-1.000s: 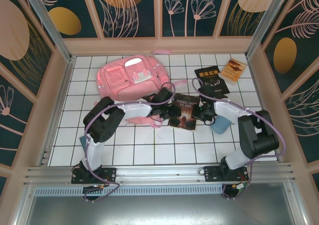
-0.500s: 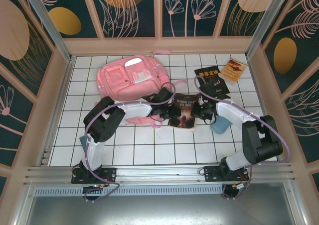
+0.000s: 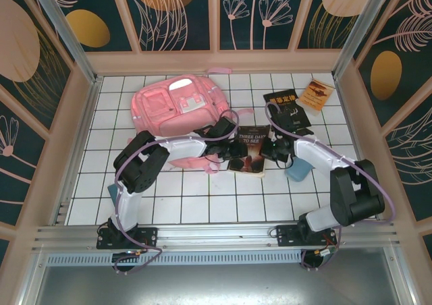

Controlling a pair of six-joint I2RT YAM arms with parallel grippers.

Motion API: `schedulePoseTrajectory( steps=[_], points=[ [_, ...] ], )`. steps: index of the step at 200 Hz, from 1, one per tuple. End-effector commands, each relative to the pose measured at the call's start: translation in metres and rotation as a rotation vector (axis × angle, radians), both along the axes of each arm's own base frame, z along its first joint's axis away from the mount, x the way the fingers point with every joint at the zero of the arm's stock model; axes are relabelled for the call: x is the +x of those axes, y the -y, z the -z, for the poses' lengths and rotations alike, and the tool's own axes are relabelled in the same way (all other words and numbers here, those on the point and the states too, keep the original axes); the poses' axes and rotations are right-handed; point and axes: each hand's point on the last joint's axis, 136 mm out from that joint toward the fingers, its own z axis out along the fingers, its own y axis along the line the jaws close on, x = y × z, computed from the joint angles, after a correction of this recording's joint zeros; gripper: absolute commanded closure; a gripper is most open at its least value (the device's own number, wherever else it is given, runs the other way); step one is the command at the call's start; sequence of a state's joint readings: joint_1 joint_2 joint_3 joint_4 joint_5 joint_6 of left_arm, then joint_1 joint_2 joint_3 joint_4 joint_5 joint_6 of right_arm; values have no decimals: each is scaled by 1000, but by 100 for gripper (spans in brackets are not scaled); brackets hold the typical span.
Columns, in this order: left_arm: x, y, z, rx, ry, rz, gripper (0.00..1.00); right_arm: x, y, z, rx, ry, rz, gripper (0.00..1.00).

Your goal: Pack books, pencil case, and school supplies into a backpack

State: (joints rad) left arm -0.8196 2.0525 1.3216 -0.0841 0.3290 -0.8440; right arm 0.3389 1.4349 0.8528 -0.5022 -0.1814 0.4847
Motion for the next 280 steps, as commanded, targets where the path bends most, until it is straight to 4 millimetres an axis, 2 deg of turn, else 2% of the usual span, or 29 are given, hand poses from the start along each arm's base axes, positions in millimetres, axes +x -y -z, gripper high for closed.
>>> schedulePoseTrajectory(
  steps=[1, 20, 42, 76, 89, 92, 102, 114, 138, 165, 191, 215, 231, 247, 257, 280],
  points=[
    [19, 10, -65, -88, 113, 28, 52, 19, 9, -45, 0, 138, 22, 100],
    [38, -4, -102, -138, 176, -6, 38, 27, 9, -74, 41, 220, 4, 100],
    [58, -35, -126, -184, 203, -83, 28, 34, 1, -109, 126, 300, -34, 100],
    [72, -82, -143, -256, 210, -168, 18, 36, -32, -161, 324, 386, -160, 100],
    [73, -94, -135, -257, 200, -172, 13, 36, -41, -175, 378, 408, -195, 100],
    [73, -97, -147, -277, 221, -170, 13, 35, -44, -178, 391, 414, -208, 100],
    [71, -103, -148, -306, 219, -158, 10, 34, -50, -188, 431, 430, -243, 100],
    [68, -106, -150, -348, 224, -133, 2, 30, -60, -198, 489, 440, -292, 100],
    [60, -102, -156, -422, 221, -59, 1, 25, -74, -210, 587, 447, -374, 100],
    [52, -93, -181, -540, 238, -3, 1, 27, -81, -209, 623, 435, -409, 100],
    [53, -87, -184, -571, 215, 18, 2, 28, -87, -209, 671, 422, -433, 100],
    [53, -86, -185, -586, 210, 24, 8, 30, -89, -207, 686, 412, -436, 100],
    [52, -86, -191, -607, 212, 22, 17, 32, -88, -204, 678, 406, -428, 100],
    [50, -87, -198, -649, 192, 14, 36, 36, -85, -197, 663, 383, -401, 100],
    [51, -90, -200, -660, 187, -1, 53, 40, -82, -192, 652, 362, -377, 100],
    [53, -98, -203, -647, 194, -50, 81, 48, -74, -179, 604, 340, -316, 98]
  ],
)
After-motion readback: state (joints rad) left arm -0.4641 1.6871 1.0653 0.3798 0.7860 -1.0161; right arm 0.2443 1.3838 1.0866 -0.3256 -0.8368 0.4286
